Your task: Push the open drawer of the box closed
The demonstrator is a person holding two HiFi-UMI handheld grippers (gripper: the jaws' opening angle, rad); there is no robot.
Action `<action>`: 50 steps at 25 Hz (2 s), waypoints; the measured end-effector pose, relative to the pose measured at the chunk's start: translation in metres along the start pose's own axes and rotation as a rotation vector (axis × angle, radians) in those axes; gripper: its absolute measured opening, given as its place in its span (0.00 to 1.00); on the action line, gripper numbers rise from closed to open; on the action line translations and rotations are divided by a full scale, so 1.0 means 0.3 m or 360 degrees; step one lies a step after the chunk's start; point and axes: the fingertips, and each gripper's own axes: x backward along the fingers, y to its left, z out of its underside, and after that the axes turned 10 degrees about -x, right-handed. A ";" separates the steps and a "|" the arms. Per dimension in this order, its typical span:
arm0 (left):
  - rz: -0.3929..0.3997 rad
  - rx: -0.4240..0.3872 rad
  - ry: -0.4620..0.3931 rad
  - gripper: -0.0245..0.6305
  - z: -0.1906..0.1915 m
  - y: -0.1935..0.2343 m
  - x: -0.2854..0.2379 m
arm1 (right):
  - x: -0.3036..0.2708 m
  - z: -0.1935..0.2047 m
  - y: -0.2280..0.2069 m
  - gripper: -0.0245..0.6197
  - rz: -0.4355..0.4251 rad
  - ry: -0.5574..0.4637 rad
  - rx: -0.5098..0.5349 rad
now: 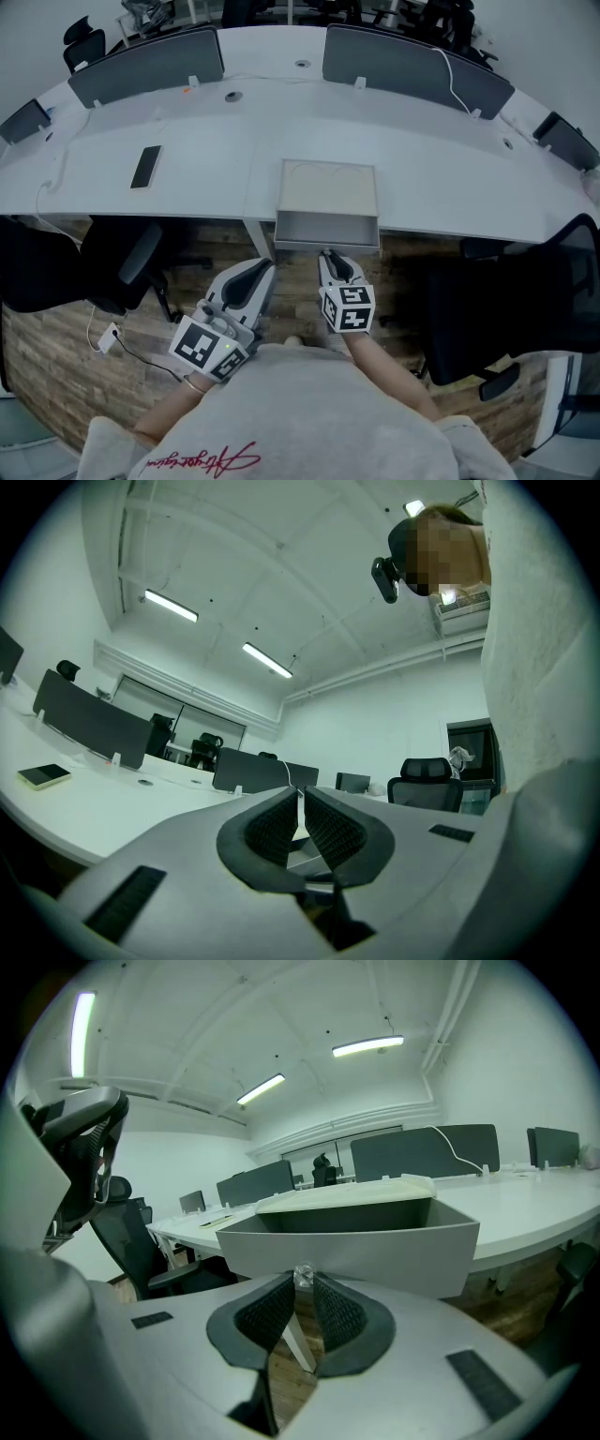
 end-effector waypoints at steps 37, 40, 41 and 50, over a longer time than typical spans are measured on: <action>-0.0040 0.0028 0.0030 0.09 0.016 0.031 0.000 | -0.041 -0.024 -0.016 0.15 -0.0019 0.0018 -0.0017; -0.0053 0.0030 0.0031 0.09 0.016 0.039 0.002 | -0.048 -0.031 -0.018 0.15 -0.0015 0.0012 -0.0021; -0.0054 0.0031 0.0031 0.09 0.016 0.041 0.001 | -0.050 -0.034 -0.020 0.15 -0.0014 0.0011 -0.0021; -0.0061 0.0025 0.0033 0.09 0.014 0.048 -0.001 | -0.064 -0.041 -0.028 0.15 -0.0015 0.0020 -0.0023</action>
